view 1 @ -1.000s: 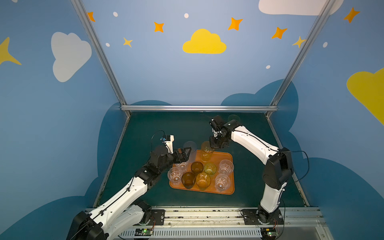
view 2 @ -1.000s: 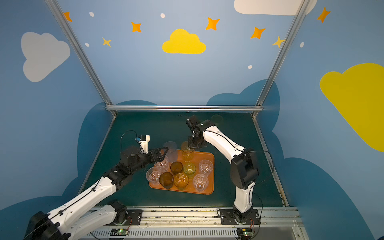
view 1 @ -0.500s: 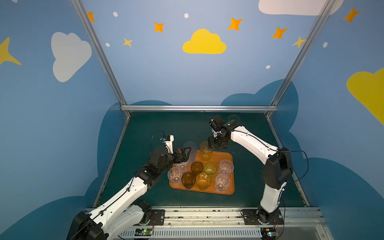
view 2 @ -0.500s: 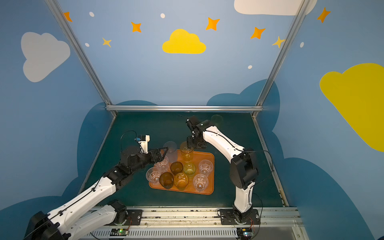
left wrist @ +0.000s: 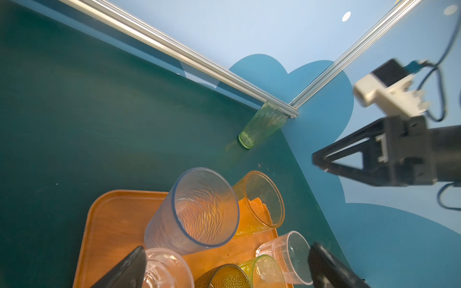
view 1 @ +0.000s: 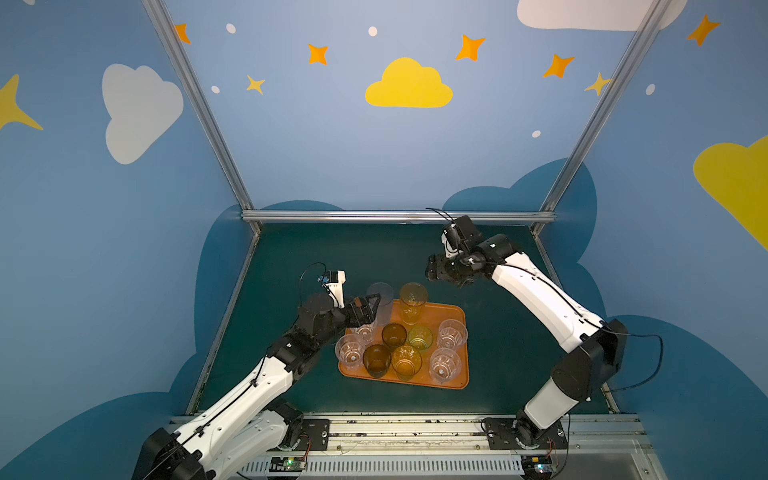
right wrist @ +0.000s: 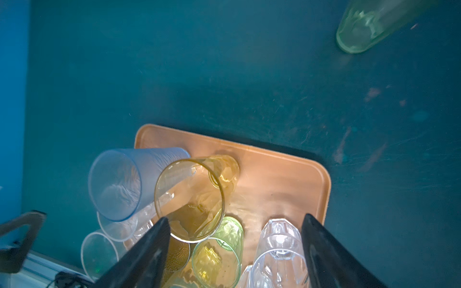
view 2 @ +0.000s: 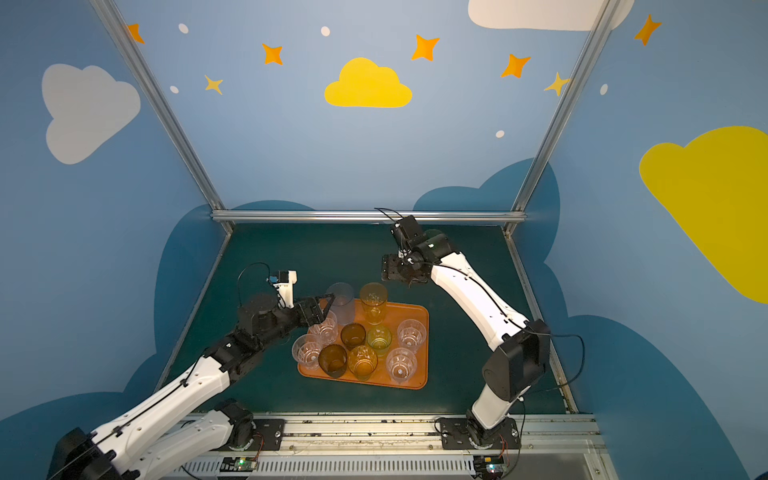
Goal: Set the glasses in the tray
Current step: 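Open the right gripper and raise it off the yellow glass, then move the right gripper to the green glass lying farther from the robot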
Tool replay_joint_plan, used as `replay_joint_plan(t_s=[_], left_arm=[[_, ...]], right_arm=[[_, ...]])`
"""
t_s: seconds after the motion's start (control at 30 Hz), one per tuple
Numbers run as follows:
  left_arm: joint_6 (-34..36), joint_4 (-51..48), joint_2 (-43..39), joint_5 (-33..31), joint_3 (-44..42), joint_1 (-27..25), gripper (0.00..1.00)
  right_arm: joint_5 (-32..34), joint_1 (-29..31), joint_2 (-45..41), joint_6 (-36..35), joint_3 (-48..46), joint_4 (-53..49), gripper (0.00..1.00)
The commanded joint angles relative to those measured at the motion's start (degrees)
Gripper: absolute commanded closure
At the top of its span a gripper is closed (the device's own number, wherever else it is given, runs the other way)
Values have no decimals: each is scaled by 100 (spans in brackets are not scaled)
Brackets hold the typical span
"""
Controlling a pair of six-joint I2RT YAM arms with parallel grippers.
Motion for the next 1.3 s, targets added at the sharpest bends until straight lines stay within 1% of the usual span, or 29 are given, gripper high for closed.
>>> replay_joint_plan(t_s=[0.0, 0.17, 0.33, 0.43, 0.6, 0.67, 0.7, 0.77, 0.9, 1.07, 1.13, 1.17, 1.27], left_arm=[[5, 134, -56, 25, -45, -11, 0], [13, 177, -35, 72, -59, -12, 0], [2, 213, 3, 132, -59, -21, 0], [9, 222, -6, 186, -50, -11, 0], [93, 418, -65, 416, -114, -22, 0], [89, 581, -87, 455, -172, -20, 0], [77, 647, -82, 651, -198, -17, 0], [91, 669, -26, 762, -167, -20, 0], [147, 707, 115, 1061, -79, -26, 0], [151, 832, 199, 1237, -75, -61, 0], [145, 891, 171, 1237, -106, -80, 0], [150, 926, 149, 1229, -127, -88, 0], [150, 910, 93, 1188, -138, -96, 0]], right_arm=[[-25, -267, -181, 4, 148, 289, 18], [-99, -953, -223, 151, 153, 736, 18], [-40, -1544, -19, 267, 192, 1165, 19], [213, -1795, 308, 359, 414, 1151, 21], [56, -2172, 967, 532, 844, 1166, 24], [19, -2287, 1217, 608, 1007, 1166, 27], [-14, -2330, 1345, 642, 1103, 1178, 30], [-86, -2408, 1595, 688, 1277, 1179, 34], [-186, -2506, 2041, 742, 1651, 1048, 48], [-526, -2573, 2506, 800, 1988, 927, 50], [-724, -2567, 2679, 833, 2145, 815, 59], [-750, -2563, 2744, 854, 2190, 767, 62], [-747, -2545, 2857, 898, 2192, 778, 62]])
